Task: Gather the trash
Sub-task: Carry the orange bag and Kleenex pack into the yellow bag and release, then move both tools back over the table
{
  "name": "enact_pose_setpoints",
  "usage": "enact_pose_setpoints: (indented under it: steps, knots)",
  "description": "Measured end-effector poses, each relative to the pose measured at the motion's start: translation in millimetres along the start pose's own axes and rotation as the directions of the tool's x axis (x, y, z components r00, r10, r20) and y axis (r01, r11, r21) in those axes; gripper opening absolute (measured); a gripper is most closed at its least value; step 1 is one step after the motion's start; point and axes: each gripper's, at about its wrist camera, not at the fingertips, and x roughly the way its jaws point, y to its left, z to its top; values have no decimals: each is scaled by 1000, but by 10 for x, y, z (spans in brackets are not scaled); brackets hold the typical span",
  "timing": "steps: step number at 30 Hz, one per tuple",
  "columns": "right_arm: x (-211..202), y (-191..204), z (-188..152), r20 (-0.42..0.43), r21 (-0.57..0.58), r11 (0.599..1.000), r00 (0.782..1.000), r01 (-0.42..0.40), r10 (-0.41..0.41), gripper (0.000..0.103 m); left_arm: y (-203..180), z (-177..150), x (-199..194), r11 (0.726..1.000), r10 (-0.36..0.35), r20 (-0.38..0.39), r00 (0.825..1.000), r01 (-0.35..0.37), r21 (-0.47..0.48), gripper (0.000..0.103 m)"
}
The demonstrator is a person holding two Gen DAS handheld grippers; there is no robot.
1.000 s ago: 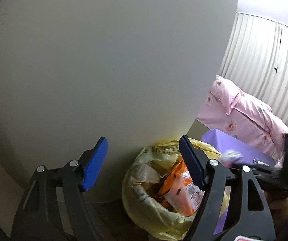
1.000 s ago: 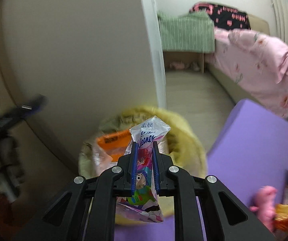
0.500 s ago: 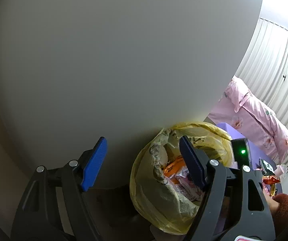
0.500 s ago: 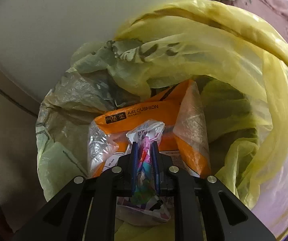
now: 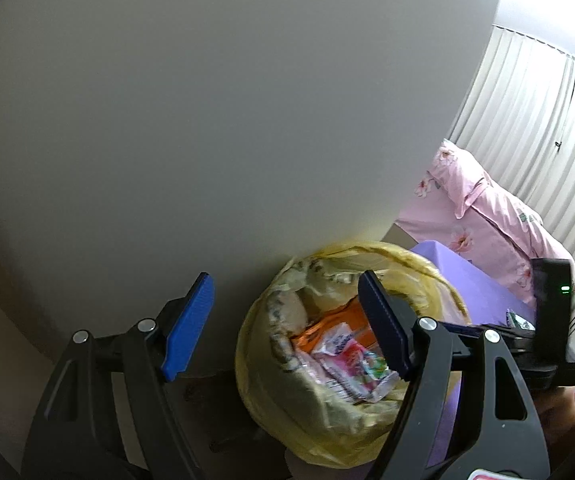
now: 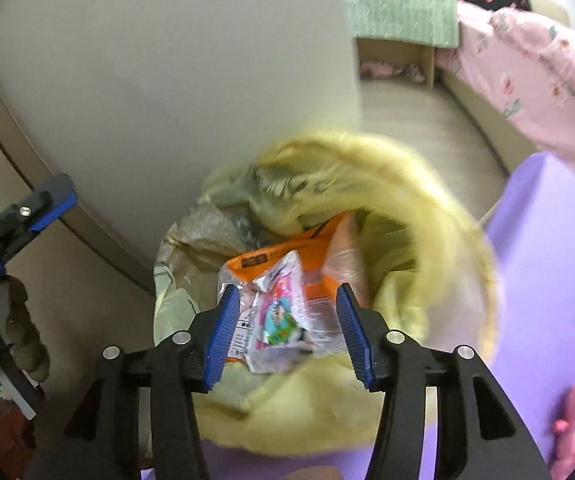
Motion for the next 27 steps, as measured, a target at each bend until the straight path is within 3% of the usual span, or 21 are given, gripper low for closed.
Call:
enact_pose_setpoints:
  steps: [5, 10, 17, 20, 23, 25, 27]
  knots:
    - [-582, -73, -179, 111, 28, 999, 993, 43, -46, 47, -315, -15, 14, 998, -47, -11, 999, 47, 48, 71]
    - [-1119, -348, -414, 201, 74, 987, 968, 141, -153, 47, -806, -127, 115, 982, -138, -65, 988, 145, 118, 71]
    - [-1787, -921, -1005, 244, 190, 937, 910, 293, -334, 47, -1496, -370, 309, 938, -263, -176, 949, 294, 181, 71]
    - [-2015, -1151, -1309, 240, 263, 897, 876, 356, -418, 47, -1784, -469, 369, 911, -312, -217, 925, 356, 210, 71]
    - [-2252, -1411, -1589, 222, 352, 830, 823, 433, -523, 47, -2087, -559, 423, 865, -370, -260, 892, 433, 255, 71]
    - [-2364, -1590, -1752, 208, 399, 797, 801, 454, -561, 47, -2338, -598, 497, 815, -416, -289, 862, 495, 301, 71]
    - [-2456, -1752, -1881, 197, 440, 775, 794, 453, -576, 47, -2601, -621, 584, 755, -462, -316, 829, 555, 351, 71]
